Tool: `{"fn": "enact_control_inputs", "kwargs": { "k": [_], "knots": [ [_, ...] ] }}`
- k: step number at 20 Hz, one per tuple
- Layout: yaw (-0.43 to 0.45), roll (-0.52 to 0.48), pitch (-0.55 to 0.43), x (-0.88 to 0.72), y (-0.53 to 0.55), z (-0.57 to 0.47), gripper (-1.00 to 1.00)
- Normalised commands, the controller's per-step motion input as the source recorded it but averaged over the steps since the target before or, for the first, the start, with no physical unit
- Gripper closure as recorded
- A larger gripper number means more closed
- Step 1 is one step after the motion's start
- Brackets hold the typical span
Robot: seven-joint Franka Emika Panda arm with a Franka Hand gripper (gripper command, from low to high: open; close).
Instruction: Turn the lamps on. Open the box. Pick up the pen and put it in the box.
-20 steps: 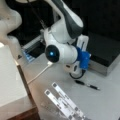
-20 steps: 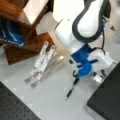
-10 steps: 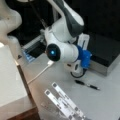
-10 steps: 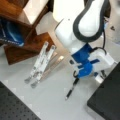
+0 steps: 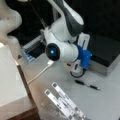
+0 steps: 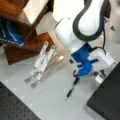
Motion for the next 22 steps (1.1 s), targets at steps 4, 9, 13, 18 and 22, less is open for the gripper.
{"fn": "enact_control_inputs", "kwargs": {
  "k": [4, 9, 13, 18, 22],
  "knots": [
    [0.008, -0.109, 0.102, 0.29, -0.01, 0.27, 1.00],
    [0.071, -0.132, 0.097, 0.30, 0.13, 0.38, 1.00],
    [0.113, -0.141, 0.095, 0.31, 0.27, 0.40, 1.00],
    [0.132, -0.150, 0.090, 0.36, 0.37, 0.36, 1.00],
    [0.132, -0.162, 0.109, 0.35, 0.44, 0.43, 1.00]
  ]
}}
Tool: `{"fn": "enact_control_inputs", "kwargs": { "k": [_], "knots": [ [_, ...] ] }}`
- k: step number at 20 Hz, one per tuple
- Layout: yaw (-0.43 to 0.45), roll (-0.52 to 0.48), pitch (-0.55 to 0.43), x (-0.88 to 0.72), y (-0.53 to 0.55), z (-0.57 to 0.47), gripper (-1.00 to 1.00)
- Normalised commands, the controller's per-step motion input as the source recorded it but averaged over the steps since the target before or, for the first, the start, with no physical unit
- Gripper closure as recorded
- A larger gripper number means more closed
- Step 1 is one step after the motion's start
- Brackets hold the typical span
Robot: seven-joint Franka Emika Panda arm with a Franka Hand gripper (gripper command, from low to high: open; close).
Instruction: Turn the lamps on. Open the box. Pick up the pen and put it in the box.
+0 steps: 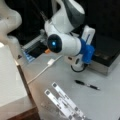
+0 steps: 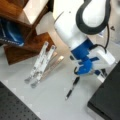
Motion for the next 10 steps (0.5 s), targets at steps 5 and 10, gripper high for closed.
{"fn": "enact_control_inputs", "kwargs": {
  "k": [5, 10],
  "knots": [
    [0.118, -0.164, 0.126, 0.27, 0.53, 0.54, 1.00],
    [0.107, -0.191, 0.106, 0.20, 0.61, 0.53, 1.00]
  ]
}}
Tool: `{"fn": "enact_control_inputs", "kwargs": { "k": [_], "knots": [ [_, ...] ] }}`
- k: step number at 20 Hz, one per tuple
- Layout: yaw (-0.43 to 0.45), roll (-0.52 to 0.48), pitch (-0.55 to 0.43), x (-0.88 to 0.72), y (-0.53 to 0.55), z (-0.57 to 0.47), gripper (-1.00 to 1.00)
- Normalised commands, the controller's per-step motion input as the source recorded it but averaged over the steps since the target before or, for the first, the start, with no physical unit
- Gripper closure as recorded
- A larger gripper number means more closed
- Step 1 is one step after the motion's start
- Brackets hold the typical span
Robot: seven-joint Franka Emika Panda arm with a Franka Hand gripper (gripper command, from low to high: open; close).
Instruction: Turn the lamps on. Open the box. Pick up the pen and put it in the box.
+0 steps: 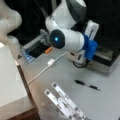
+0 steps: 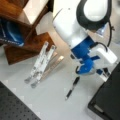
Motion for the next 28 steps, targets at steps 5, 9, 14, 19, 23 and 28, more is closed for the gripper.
{"fn": "enact_control_inputs", "kwargs": {
  "k": [5, 9, 14, 19, 23, 28],
  "knots": [
    [0.102, -0.225, 0.087, 0.14, 0.63, 0.45, 1.00],
    [0.113, -0.246, 0.091, 0.10, 0.61, 0.40, 1.00],
    [0.134, -0.274, 0.075, 0.07, 0.62, 0.41, 1.00],
    [0.139, -0.302, 0.039, 0.06, 0.56, 0.37, 1.00],
    [0.113, -0.270, 0.017, 0.09, 0.46, 0.28, 1.00],
    [0.073, -0.197, 0.029, 0.11, 0.25, 0.16, 1.00]
  ]
}}
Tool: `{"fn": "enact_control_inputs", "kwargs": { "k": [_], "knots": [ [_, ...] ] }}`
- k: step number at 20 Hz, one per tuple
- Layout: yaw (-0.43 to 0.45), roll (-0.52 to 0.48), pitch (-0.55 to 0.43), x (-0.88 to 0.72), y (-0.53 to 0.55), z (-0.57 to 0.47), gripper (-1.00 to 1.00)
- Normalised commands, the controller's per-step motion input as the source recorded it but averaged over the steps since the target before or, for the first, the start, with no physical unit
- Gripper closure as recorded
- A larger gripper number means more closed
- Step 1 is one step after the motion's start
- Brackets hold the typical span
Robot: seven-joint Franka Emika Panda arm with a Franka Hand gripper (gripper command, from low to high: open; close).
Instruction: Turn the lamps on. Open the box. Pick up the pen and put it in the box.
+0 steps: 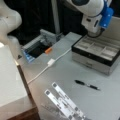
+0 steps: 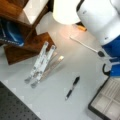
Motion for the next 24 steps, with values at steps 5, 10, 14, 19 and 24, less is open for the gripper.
{"fn": "enact_control_inputs", "kwargs": {
  "k": [5, 10, 14, 19, 24],
  "knots": [
    [0.064, -0.149, 0.032, 0.13, 0.15, 0.09, 1.00],
    [0.060, -0.128, 0.028, 0.14, 0.22, 0.07, -1.00],
    [0.046, -0.116, 0.019, 0.15, 0.25, 0.00, -1.00],
    [0.016, -0.095, 0.050, 0.14, 0.25, -0.04, -1.00],
    [0.001, -0.071, 0.079, 0.11, 0.20, 0.05, -1.00]
  ]
}}
